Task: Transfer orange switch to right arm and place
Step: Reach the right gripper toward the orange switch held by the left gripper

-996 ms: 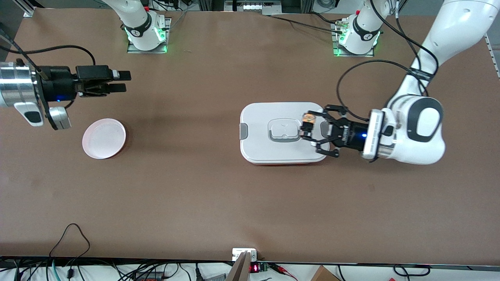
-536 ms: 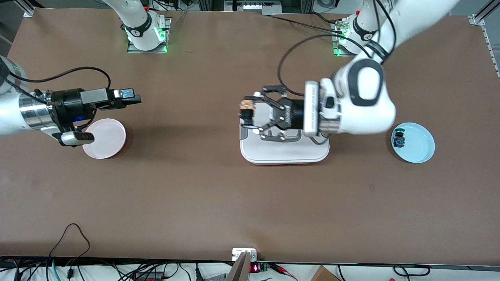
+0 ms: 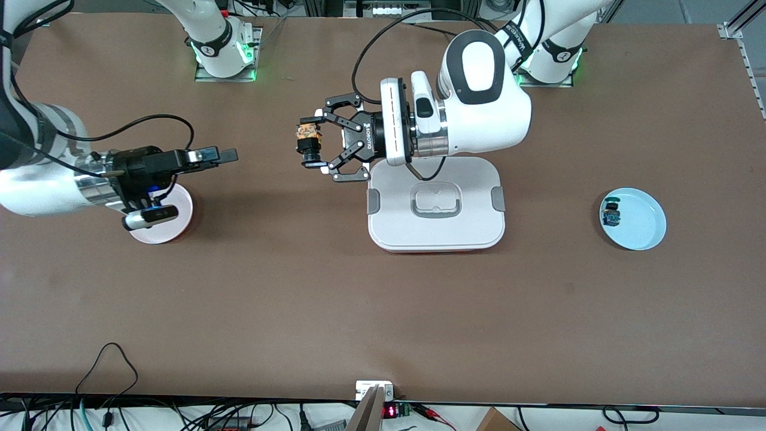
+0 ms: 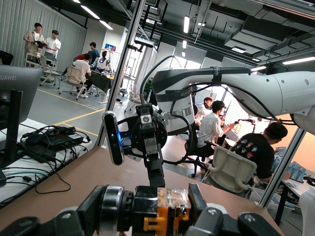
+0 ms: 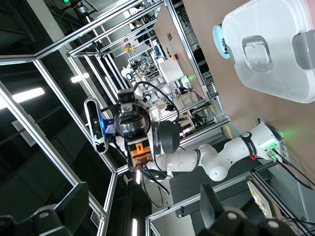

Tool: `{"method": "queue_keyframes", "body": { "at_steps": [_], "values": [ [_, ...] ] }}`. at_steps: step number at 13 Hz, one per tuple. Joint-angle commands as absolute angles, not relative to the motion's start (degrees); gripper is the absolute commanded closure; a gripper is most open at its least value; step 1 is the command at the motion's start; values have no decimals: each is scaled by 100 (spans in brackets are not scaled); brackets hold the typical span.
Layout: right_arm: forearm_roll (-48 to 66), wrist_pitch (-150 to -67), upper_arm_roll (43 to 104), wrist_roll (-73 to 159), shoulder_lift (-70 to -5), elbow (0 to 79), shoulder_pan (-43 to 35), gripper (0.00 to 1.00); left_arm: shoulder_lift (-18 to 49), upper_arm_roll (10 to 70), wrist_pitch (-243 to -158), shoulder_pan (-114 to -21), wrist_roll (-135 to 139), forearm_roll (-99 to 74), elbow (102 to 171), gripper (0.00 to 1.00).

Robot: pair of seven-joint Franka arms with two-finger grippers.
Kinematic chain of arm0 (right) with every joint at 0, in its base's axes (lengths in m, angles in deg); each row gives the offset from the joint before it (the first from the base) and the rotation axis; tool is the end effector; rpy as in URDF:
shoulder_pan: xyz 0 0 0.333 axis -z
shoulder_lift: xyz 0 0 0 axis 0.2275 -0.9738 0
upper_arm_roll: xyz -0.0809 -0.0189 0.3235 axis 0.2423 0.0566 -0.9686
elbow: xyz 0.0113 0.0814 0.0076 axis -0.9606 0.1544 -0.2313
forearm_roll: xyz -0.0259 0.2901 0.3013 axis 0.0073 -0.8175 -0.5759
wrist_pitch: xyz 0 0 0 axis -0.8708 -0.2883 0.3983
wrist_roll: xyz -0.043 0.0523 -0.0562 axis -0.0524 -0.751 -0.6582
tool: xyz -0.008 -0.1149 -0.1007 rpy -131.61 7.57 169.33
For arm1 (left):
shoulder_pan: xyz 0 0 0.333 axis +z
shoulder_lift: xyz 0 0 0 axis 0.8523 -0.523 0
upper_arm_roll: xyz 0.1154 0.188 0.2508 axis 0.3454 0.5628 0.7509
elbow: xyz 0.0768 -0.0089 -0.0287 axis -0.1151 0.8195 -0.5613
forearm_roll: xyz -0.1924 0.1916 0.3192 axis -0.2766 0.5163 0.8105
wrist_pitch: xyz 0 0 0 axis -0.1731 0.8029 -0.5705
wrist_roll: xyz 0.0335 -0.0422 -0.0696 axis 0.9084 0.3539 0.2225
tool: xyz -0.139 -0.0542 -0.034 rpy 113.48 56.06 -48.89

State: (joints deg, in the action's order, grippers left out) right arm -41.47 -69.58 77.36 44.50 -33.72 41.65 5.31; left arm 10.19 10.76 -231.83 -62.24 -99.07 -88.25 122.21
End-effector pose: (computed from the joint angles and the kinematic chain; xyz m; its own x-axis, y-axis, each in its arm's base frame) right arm 0.6256 0.1678 0.4473 0.8685 0.2017 -0.4527 -0.4465 -0.0783 -0.8914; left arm 0.5836 -0.5311 0.4973 0.3317 -0.0451 0.9423 -0.9375 -0.1274 0.3239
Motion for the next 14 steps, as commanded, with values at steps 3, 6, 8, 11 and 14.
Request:
{"method": "queue_keyframes", "body": {
  "at_steps": [3, 6, 8, 11, 14],
  "values": [
    [-4757, -7862, 7241, 4892, -3216, 4310, 286, 0, 986, 1137, -23185, -6251, -9887, -8963, 12089, 100],
    [-4959, -8223, 6924, 5034, -3155, 4319, 234, 0, 995, 1137, -23185, -6251, -9887, -8963, 12089, 100],
    [-5091, -8426, 6844, 5341, -3137, 4327, 173, 0, 986, 1137, -23185, -6251, -9887, -8963, 12089, 100],
    [-5162, -8409, 6844, 5587, -3128, 4380, 23, 0, 995, 1137, -23185, -6251, -9887, -8963, 12089, 100],
    [-5188, -8426, 6844, 5659, -3128, 4398, -65, 0, 995, 1137, -23185, -6251, -9887, -8963, 12089, 100]
  ]
}}
